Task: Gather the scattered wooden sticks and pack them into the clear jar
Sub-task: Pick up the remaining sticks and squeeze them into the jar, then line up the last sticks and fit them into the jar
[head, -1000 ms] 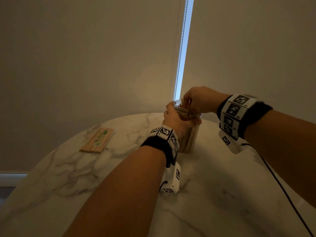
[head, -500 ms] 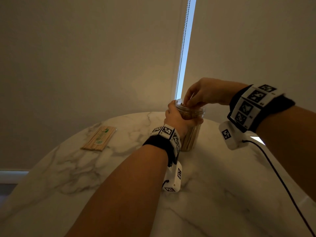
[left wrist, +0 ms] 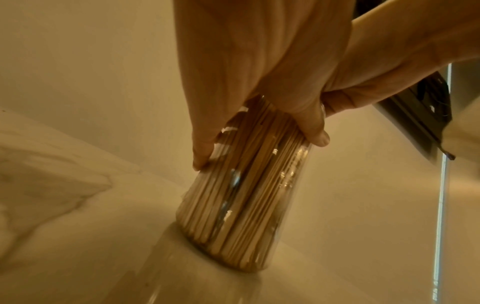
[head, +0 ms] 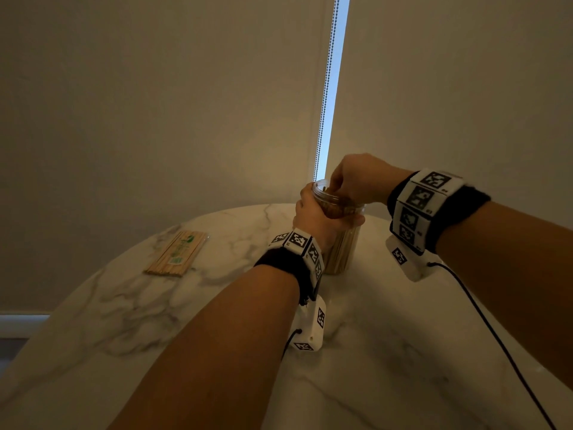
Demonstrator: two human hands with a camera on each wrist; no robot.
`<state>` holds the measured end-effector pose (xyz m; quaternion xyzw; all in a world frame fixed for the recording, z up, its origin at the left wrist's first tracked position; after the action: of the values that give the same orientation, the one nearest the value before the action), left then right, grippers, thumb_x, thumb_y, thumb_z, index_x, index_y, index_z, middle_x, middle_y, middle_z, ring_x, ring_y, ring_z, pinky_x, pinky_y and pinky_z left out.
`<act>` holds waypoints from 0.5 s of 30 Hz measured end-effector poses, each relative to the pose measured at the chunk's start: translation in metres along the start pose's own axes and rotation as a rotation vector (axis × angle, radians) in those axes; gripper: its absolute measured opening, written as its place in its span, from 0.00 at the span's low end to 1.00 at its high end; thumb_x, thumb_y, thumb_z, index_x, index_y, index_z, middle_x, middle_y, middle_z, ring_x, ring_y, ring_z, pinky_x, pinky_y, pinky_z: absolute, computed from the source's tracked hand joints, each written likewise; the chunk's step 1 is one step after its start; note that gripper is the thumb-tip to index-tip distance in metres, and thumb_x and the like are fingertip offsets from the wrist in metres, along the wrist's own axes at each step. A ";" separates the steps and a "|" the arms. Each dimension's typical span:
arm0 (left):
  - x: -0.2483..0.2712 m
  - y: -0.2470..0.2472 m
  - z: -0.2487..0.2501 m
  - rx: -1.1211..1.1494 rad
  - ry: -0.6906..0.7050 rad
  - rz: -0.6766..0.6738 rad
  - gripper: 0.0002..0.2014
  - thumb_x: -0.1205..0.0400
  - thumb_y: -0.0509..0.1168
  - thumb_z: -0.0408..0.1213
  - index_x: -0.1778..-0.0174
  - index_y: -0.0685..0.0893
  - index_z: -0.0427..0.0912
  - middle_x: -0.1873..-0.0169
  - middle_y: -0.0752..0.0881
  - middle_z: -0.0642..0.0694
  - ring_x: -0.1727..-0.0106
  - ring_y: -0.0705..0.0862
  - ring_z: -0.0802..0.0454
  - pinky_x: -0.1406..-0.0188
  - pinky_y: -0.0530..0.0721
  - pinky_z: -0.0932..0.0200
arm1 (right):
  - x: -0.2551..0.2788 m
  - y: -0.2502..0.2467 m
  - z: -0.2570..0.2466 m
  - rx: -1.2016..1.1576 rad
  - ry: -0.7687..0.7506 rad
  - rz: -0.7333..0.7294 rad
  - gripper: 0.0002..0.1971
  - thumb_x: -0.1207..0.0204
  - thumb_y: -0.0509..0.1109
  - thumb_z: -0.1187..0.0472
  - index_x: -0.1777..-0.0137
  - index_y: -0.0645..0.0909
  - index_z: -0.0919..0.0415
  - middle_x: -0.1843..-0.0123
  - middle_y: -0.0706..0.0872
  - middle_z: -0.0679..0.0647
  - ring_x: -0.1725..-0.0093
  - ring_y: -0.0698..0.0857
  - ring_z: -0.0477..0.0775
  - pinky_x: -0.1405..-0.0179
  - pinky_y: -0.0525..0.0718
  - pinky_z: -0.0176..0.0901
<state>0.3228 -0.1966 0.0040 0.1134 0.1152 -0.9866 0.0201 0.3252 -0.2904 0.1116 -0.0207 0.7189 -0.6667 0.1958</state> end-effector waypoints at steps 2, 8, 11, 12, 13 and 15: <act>0.000 0.000 0.000 0.006 0.000 0.000 0.64 0.53 0.83 0.61 0.21 0.60 0.57 0.29 0.76 0.48 0.29 0.77 0.45 0.29 0.79 0.41 | 0.000 -0.002 -0.001 -0.021 -0.012 0.074 0.08 0.20 0.70 0.63 0.47 0.90 0.55 0.45 0.89 0.49 0.49 0.83 0.50 0.53 0.76 0.39; 0.007 -0.025 0.001 -0.022 -0.069 -0.132 0.58 0.23 0.70 0.61 0.13 0.33 0.50 0.20 0.72 0.44 0.23 0.75 0.44 0.27 0.70 0.51 | 0.003 -0.002 -0.001 0.000 -0.045 0.102 0.09 0.20 0.69 0.62 0.47 0.92 0.57 0.48 0.91 0.50 0.48 0.86 0.52 0.50 0.79 0.40; -0.002 -0.075 -0.007 -0.279 -0.143 -0.001 0.45 0.19 0.54 0.70 0.14 0.62 0.40 0.26 0.80 0.42 0.23 0.76 0.43 0.26 0.68 0.54 | 0.002 -0.003 0.001 -0.051 -0.026 0.053 0.09 0.19 0.70 0.59 0.46 0.91 0.57 0.47 0.91 0.51 0.49 0.84 0.50 0.50 0.77 0.40; -0.007 -0.096 -0.012 -0.399 -0.192 0.021 0.40 0.17 0.55 0.67 0.21 0.72 0.37 0.28 0.81 0.41 0.25 0.77 0.41 0.28 0.70 0.54 | 0.003 0.000 0.001 -0.045 -0.014 -0.004 0.11 0.18 0.69 0.57 0.44 0.91 0.57 0.47 0.90 0.51 0.50 0.82 0.49 0.51 0.75 0.40; -0.011 -0.117 -0.017 -0.542 -0.245 0.020 0.35 0.14 0.55 0.63 0.25 0.78 0.35 0.29 0.81 0.39 0.27 0.78 0.39 0.30 0.72 0.54 | 0.004 0.002 0.002 -0.043 -0.006 -0.023 0.12 0.18 0.68 0.56 0.44 0.91 0.58 0.49 0.89 0.51 0.51 0.81 0.49 0.52 0.74 0.41; -0.018 -0.157 -0.030 -0.797 -0.345 0.012 0.31 0.12 0.56 0.57 0.26 0.78 0.33 0.26 0.79 0.35 0.27 0.77 0.37 0.31 0.73 0.52 | 0.007 0.002 0.003 -0.075 0.009 0.023 0.13 0.18 0.68 0.55 0.46 0.91 0.59 0.52 0.88 0.51 0.52 0.82 0.51 0.54 0.74 0.42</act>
<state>0.3364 -0.0363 0.0147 -0.0693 0.4815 -0.8693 0.0873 0.3202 -0.2949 0.1074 -0.0169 0.7445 -0.6370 0.1990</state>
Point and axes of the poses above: each hand's wrist, its own x-axis away from the middle knuckle, its own y-axis out of the palm, z = x × y, the point moved 3 cm from there along -x, towards the middle knuckle
